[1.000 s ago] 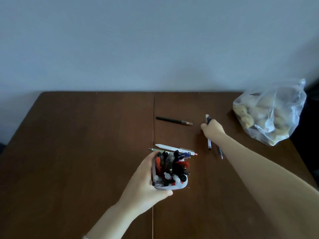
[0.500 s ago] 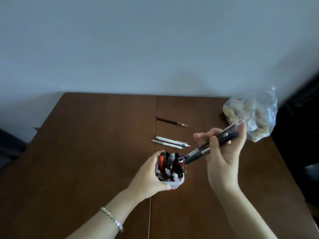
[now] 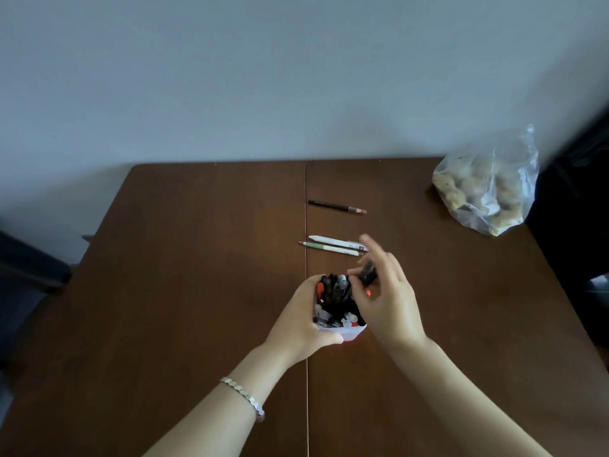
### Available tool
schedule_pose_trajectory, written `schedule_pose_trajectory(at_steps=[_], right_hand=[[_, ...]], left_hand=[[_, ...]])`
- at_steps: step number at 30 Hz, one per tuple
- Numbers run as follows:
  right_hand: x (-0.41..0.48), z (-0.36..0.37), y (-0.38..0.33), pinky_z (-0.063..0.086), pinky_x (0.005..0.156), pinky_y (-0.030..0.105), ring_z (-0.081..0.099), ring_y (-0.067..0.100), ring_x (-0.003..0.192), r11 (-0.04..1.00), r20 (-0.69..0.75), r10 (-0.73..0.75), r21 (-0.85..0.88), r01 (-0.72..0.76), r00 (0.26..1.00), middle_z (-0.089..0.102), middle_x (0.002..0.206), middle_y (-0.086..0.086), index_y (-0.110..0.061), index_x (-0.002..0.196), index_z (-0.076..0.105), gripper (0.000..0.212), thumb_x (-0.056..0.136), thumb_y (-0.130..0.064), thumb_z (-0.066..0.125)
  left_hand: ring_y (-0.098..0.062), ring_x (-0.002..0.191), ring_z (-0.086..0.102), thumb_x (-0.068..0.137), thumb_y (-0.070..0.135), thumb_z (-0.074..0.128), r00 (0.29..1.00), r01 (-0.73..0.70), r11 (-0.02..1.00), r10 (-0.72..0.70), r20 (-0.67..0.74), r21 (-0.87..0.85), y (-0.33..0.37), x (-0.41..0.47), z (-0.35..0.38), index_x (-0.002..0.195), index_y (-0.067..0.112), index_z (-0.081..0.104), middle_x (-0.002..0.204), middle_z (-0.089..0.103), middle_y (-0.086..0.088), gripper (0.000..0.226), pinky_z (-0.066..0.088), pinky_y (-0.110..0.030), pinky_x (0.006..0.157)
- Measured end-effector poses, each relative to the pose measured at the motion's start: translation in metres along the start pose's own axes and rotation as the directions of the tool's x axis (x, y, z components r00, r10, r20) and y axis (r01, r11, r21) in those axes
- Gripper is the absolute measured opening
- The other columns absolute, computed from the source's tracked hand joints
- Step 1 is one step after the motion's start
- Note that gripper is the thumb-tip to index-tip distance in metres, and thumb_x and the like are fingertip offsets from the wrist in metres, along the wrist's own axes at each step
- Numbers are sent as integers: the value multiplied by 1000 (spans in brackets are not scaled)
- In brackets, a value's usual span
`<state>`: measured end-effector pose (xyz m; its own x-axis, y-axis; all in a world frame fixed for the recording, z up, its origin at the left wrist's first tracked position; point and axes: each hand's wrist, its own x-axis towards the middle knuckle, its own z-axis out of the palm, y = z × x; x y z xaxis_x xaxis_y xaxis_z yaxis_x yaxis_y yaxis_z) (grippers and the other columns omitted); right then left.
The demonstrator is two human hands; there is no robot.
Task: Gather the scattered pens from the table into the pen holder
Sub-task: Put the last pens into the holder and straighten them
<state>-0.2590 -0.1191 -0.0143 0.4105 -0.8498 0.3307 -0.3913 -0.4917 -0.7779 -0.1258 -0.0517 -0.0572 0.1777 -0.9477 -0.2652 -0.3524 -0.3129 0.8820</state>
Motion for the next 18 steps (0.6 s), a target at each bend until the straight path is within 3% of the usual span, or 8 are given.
schedule_pose_trajectory(at_steps=[2, 4, 6, 8, 11, 14, 18], right_hand=[[1, -2, 3, 51, 63, 23, 57, 10, 83, 978, -7, -111, -176, 108, 994, 63, 93, -1, -20, 119, 57, 39, 83, -4, 60], [0, -3, 5, 51, 58, 19, 58, 12, 79, 969, -53, -134, -215, 119, 990, 68, 90, 2, -11, 107, 67, 25, 83, -7, 59], [-3, -4, 8, 51, 69, 13, 59, 10, 85, 982, -76, -111, -160, 98, 991, 70, 92, 4, -5, 103, 69, 22, 83, -5, 60], [-3, -4, 8, 50, 80, 15, 59, 9, 94, 990, 21, -102, -96, 104, 995, 70, 98, 6, -4, 105, 69, 23, 85, -4, 57], [-1, 3, 5, 48, 89, 29, 54, 11, 108, 985, 295, -138, -55, 161, 946, 69, 111, 10, -5, 109, 67, 28, 85, -2, 53], [-10, 13, 12, 30, 110, 35, 38, 22, 132, 841, 399, -250, -362, 402, 882, 57, 133, 9, -6, 119, 60, 33, 92, -14, 42], [-32, 19, 7, 15, 109, 42, 20, 17, 138, 793, 379, -46, -548, 265, 924, 35, 148, 6, -10, 137, 33, 60, 93, -49, 24]], left_hand=[[-12, 99, 64, 57, 20, 86, 1000, -5, 999, 4, 15, 40, -1, 3, 1, 112, 27, 52, 106, 65, 6, 65, 55, -38, 87], [-12, 97, 64, 58, 24, 86, 1000, -5, 998, 4, 20, 60, -2, 4, 0, 110, 27, 52, 104, 64, 7, 62, 55, -39, 86], [-10, 98, 64, 58, 24, 84, 1000, -11, 999, 10, 16, 50, -1, 2, -1, 111, 27, 52, 105, 64, 8, 62, 55, -39, 88], [-9, 102, 63, 58, 19, 84, 1000, -20, 1000, 20, 8, 11, 1, -1, -2, 114, 29, 51, 108, 63, 9, 66, 53, -35, 90], [-4, 101, 63, 57, 11, 83, 1000, -20, 998, 19, -9, -59, 7, -6, -4, 112, 37, 48, 109, 63, 11, 70, 53, -24, 88], [-3, 102, 62, 59, 16, 84, 1000, -22, 999, 22, -5, -28, 11, -7, -4, 118, 37, 44, 112, 60, 14, 75, 52, -20, 85], [-1, 107, 58, 68, 29, 78, 999, -14, 1000, 14, -39, 12, 11, -4, -3, 124, 32, 43, 116, 57, 16, 66, 48, -19, 90]])
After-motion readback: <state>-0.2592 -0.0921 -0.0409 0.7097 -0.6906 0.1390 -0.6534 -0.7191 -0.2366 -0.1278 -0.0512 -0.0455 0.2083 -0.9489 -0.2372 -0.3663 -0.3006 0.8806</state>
